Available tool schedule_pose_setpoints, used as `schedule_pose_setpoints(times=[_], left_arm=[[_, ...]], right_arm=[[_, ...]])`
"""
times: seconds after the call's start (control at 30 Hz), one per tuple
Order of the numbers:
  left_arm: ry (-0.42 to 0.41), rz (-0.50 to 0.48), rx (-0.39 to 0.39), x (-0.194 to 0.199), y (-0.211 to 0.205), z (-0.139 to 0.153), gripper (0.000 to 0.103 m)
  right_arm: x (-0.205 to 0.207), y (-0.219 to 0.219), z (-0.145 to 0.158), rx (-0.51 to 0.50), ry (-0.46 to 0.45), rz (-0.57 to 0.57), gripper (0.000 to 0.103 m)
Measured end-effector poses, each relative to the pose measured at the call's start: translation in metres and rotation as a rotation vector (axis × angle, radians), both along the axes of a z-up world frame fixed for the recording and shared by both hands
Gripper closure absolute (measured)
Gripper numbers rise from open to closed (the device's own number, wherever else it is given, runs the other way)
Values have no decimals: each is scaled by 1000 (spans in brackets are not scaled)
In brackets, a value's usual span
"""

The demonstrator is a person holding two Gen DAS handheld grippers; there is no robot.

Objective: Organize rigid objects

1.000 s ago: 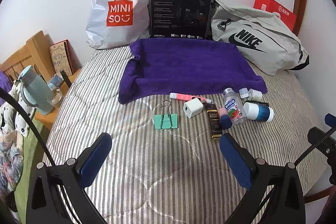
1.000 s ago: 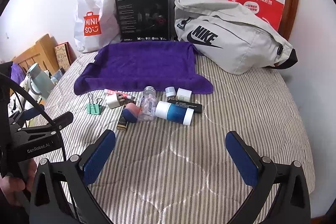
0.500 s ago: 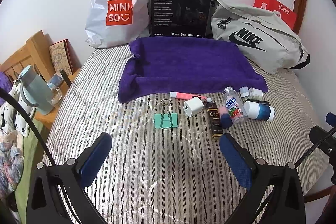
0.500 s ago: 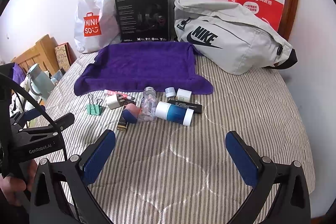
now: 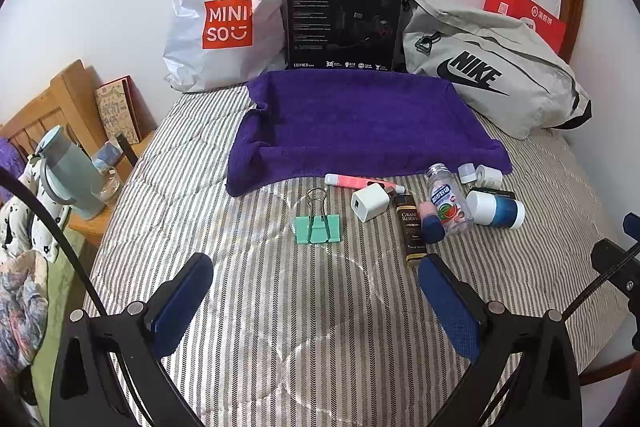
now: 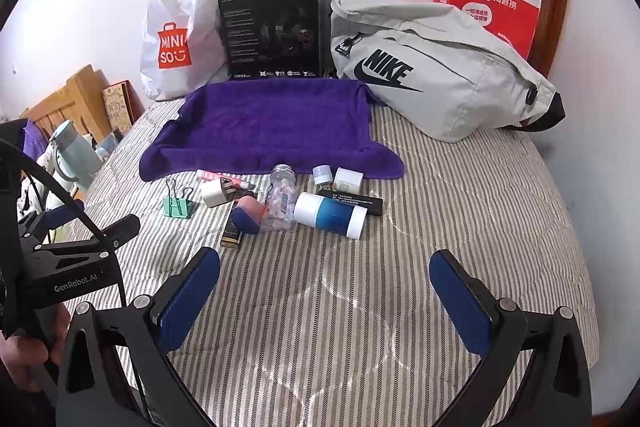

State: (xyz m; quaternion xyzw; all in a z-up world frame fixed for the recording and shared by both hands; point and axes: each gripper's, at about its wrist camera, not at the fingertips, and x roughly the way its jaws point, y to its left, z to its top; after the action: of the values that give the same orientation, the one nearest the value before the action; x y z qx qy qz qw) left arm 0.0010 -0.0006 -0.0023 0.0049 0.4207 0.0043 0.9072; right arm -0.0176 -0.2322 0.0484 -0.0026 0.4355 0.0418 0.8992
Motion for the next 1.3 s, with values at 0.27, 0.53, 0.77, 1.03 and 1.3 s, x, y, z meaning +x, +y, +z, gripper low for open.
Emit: schedule_pose_setpoints(times=[0.27, 0.53, 0.77, 1.03, 1.3], left_arm=[[-5, -4, -15, 0, -2, 0, 0], [-15, -2, -20, -1, -3, 0, 0], [7, -5, 2, 0, -3, -1, 0], [55, 0, 37, 2, -1, -2, 0], [66, 15, 13, 18, 10, -19, 0]], right_arm=[[1, 2, 0, -3, 3, 3, 0], [2, 0, 0, -2, 3, 0, 0], [2, -1, -1, 2, 9, -2, 0], [1, 1, -1, -3, 8, 1, 0], [10, -5, -5, -2, 25, -10, 0]])
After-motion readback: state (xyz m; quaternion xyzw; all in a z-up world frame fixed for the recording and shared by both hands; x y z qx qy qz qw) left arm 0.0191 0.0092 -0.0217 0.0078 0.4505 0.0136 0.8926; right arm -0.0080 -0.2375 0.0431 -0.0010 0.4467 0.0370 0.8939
